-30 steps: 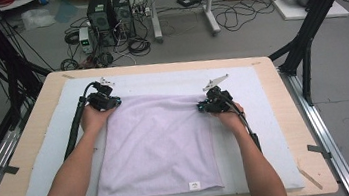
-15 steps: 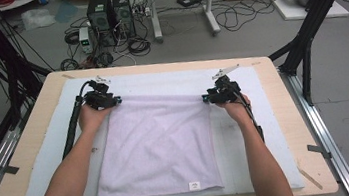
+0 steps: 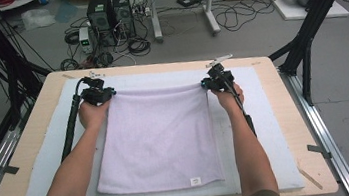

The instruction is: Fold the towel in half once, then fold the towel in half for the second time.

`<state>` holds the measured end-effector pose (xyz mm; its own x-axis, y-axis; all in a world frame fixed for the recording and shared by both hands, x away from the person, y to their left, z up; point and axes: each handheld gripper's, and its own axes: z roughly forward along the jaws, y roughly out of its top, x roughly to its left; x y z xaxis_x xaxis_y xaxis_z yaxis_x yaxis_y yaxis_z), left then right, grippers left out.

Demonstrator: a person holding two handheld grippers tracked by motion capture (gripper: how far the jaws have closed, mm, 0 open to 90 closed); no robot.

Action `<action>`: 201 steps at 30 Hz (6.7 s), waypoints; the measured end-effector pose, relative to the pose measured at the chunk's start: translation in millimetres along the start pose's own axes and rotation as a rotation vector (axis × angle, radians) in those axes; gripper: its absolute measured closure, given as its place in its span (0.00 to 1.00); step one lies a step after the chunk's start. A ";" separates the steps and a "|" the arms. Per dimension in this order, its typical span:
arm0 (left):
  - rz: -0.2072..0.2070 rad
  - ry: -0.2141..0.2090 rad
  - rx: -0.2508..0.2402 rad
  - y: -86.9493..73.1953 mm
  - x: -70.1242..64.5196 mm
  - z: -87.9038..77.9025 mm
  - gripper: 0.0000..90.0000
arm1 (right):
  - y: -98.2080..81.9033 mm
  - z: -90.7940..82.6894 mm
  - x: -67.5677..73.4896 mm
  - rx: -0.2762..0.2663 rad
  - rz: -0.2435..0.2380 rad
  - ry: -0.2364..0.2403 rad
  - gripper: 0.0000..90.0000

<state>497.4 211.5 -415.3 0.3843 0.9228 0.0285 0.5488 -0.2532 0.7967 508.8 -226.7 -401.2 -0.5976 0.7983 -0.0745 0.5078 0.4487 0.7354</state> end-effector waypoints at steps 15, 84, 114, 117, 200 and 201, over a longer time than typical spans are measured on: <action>0.099 -0.113 0.079 -16.7 -4.3 -13.4 0.67 | -3.3 5.8 21.2 0.096 -0.032 0.169 0.59; 0.013 -0.159 0.107 -16.3 9.8 22.9 0.56 | -28.4 29.7 -10.8 0.068 0.048 0.146 0.40; 0.028 -0.333 -0.099 -0.9 14.1 -52.6 0.94 | -1.1 -47.4 5.5 -0.100 0.002 0.310 0.91; 0.041 -0.348 -0.137 -8.2 12.9 -72.2 0.94 | -3.3 -65.4 14.0 -0.158 -0.023 0.324 0.91; 0.337 -0.588 0.036 -149.9 -57.7 -165.2 0.96 | -146.2 -114.7 134.9 -0.043 -0.234 0.565 0.94; 0.333 -0.587 0.025 -148.6 -56.7 -167.4 0.97 | -145.9 -116.2 134.9 -0.043 -0.237 0.562 0.95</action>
<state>269.8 245.4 -434.2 0.8719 0.4850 -0.0685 0.3457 -0.5102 0.7875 282.0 -231.1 -440.3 -0.9331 0.3392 0.1192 0.3026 0.5620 0.7698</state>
